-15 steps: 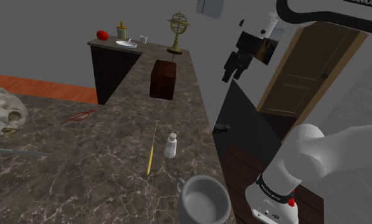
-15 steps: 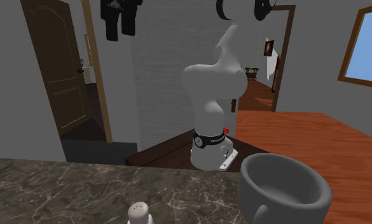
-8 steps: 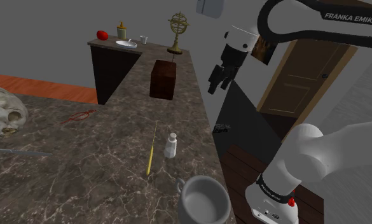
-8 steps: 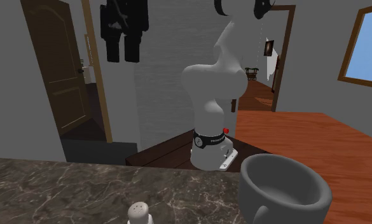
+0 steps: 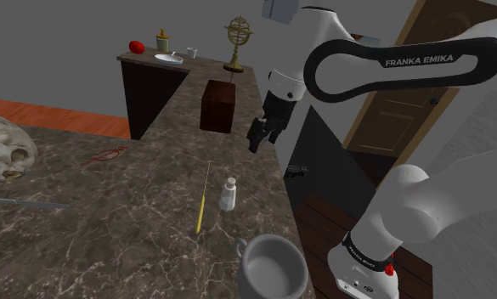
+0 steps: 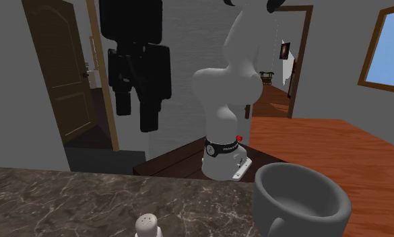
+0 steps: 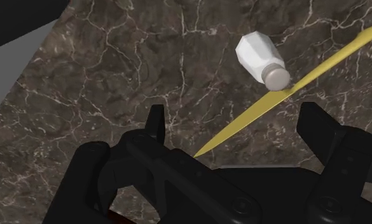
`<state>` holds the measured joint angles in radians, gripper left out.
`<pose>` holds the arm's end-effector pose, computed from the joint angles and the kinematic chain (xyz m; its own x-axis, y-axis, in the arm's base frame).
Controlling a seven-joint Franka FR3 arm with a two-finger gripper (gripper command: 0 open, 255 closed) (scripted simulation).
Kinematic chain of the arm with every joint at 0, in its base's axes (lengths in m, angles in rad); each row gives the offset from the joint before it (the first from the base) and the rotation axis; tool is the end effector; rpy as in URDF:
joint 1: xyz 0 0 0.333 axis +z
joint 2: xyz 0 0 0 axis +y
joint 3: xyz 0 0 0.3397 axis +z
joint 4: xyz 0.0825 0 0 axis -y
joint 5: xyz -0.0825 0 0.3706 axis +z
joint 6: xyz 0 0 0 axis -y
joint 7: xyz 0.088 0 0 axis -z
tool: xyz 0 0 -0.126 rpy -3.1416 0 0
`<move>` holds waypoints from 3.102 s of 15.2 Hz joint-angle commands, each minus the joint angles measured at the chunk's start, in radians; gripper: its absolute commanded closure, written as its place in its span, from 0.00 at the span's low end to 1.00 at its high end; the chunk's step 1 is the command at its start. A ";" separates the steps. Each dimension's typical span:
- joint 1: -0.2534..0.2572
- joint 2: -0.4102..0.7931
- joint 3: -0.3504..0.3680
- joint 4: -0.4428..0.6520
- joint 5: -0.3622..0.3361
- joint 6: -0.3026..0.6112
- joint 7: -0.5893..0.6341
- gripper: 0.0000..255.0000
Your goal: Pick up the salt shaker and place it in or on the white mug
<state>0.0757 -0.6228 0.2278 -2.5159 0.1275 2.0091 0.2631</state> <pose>0.3307 0.1213 0.4965 0.9935 -0.0431 0.1058 -0.0415 -0.9990 -0.0165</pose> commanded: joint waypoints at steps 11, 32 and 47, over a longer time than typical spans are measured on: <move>0.005 0.282 0.164 -0.004 -0.025 0.281 0.161 0.00; -0.003 0.327 0.175 -0.031 -0.038 0.352 0.172 1.00; 0.007 0.228 0.143 0.083 -0.019 0.141 0.144 1.00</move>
<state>0.0826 -0.3921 0.3723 -2.4415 0.1092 2.1626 0.4089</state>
